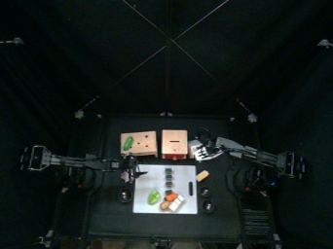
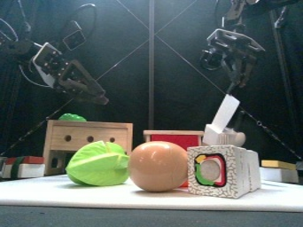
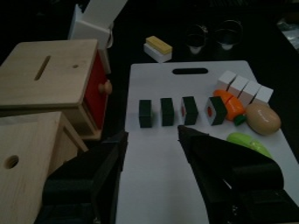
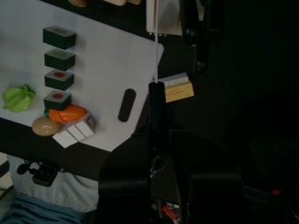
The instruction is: Put cleaver back into holder
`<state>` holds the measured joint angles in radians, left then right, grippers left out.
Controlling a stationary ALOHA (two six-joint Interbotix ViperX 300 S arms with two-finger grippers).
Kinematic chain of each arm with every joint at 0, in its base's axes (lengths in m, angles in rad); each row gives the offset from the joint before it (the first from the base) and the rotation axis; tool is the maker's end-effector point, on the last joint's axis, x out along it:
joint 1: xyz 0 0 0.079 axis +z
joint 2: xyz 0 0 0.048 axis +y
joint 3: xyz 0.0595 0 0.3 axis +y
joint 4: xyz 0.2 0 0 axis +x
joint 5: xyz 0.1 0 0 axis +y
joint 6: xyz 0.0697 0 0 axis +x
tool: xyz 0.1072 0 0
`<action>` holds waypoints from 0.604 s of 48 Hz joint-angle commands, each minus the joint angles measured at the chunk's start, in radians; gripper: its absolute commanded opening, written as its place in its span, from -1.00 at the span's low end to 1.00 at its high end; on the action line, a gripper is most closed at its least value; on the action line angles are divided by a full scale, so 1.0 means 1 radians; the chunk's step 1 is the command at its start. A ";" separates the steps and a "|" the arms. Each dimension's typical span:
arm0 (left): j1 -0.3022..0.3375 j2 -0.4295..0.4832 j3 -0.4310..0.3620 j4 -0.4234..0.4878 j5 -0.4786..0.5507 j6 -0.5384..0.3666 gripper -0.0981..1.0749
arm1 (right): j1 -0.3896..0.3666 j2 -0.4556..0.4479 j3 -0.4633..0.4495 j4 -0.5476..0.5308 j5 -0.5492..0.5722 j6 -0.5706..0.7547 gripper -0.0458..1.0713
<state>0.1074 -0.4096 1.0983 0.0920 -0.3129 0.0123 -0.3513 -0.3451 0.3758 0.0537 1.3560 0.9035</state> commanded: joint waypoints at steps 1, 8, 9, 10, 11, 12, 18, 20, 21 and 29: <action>0.003 -0.005 -0.012 0.000 0.000 0.002 0.64 | -0.006 -0.011 -0.020 -0.003 -0.006 -0.002 0.05; 0.003 -0.005 -0.012 0.000 0.000 0.002 0.64 | -0.006 -0.011 -0.015 -0.003 -0.006 -0.002 0.15; 0.003 -0.005 -0.012 0.000 0.000 0.002 0.64 | -0.006 -0.011 -0.015 -0.003 -0.008 -0.002 0.16; 0.003 -0.005 -0.012 0.000 0.000 0.002 0.64 | -0.006 -0.011 -0.015 -0.003 -0.008 -0.002 0.17; 0.003 -0.005 -0.012 0.000 0.000 0.002 0.64 | -0.006 -0.011 -0.015 -0.005 -0.008 -0.002 0.17; 0.003 -0.005 -0.012 -0.002 0.000 0.002 0.64 | -0.006 -0.011 -0.015 -0.005 -0.009 -0.002 0.17; 0.003 -0.005 -0.012 -0.002 0.000 0.002 0.64 | -0.006 -0.011 -0.020 -0.005 -0.028 0.000 0.18; 0.003 -0.005 -0.012 0.000 0.000 0.002 0.64 | -0.006 -0.011 -0.025 -0.005 -0.037 0.000 0.17; 0.003 -0.005 -0.012 0.000 0.000 0.002 0.64 | -0.008 -0.011 -0.026 -0.005 -0.041 0.000 0.17; 0.003 -0.005 -0.011 0.000 0.002 0.002 0.64 | -0.021 -0.017 -0.031 -0.005 -0.043 0.003 0.16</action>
<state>0.1074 -0.4096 1.0968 0.0920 -0.3083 0.0123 -0.3590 -0.3451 0.3758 0.0522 1.3192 0.9050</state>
